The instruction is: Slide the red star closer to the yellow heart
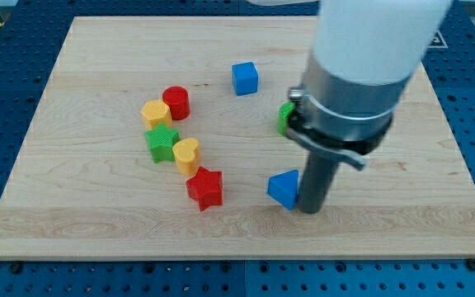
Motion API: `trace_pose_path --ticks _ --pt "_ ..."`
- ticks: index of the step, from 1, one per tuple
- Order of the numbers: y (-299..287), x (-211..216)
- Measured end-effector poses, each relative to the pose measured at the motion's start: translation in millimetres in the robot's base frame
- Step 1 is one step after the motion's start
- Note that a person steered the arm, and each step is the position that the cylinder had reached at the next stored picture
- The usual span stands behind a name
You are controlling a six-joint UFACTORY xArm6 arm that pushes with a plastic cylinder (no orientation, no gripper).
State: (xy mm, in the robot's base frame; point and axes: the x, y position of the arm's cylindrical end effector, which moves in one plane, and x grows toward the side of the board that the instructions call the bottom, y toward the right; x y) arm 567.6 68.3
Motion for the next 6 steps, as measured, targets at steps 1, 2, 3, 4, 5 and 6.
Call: trace_pose_path --ticks 1,2,3,4,5,6 --pt "-23.0 0.0" --pt "-29.5 0.0" --pt "-32.6 0.2" --pt "-59.1 6.3" --pt "-75.8 6.3" --pt "-79.3 6.3"
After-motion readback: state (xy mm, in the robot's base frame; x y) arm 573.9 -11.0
